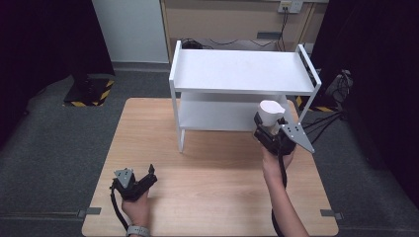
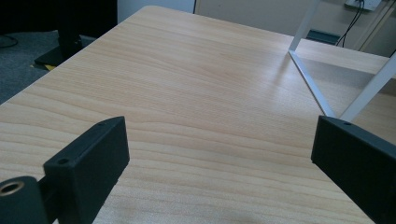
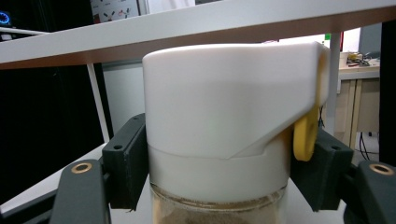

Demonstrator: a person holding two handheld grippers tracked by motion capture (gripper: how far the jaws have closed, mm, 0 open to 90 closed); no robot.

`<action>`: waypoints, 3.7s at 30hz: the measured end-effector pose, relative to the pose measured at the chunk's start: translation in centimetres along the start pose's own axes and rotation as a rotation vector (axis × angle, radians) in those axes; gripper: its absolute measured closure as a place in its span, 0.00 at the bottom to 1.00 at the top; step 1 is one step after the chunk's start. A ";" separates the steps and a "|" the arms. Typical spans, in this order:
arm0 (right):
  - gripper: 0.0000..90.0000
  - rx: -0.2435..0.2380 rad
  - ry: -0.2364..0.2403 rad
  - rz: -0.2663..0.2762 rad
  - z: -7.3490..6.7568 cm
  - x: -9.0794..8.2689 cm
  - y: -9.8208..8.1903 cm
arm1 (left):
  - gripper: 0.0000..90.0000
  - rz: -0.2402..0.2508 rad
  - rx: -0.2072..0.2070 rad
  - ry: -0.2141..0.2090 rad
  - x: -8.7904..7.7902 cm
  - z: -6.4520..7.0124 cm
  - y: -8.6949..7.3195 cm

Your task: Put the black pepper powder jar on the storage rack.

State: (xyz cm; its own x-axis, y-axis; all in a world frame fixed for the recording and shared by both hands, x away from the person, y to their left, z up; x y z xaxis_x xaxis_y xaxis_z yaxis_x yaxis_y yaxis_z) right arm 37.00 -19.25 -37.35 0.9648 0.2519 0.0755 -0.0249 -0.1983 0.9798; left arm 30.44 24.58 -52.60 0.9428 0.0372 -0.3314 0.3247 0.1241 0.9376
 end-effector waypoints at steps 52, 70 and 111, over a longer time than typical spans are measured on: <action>0.33 -0.040 -0.022 -0.008 2.1 7.9 -0.9 | 0.04 -0.019 0.025 0.011 0.2 0.3 0.1; 0.30 -0.058 -0.027 0.024 2.2 7.7 -1.6 | 0.04 -0.016 0.022 0.008 0.2 0.3 0.1; 0.06 -0.148 -0.034 -0.001 1.3 7.5 -1.7 | 0.04 -0.012 0.017 0.004 0.2 0.2 0.1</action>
State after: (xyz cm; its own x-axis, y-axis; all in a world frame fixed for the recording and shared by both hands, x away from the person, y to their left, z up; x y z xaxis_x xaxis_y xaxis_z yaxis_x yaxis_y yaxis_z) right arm 44.58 -18.22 -38.67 0.9732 0.2189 0.0704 -0.0595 -0.0560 0.9967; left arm 30.63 24.42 -52.56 0.9384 0.0400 -0.3432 0.3375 0.1073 0.9352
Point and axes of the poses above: each handheld gripper's, and its own axes: x roughly forward along the jaws, y roughly out of its top, z roughly to its right, the point moved 10 cm from there along x, roughly forward along the jaws, and after that the axes turned 5 degrees about x, right-handed, at the moved point
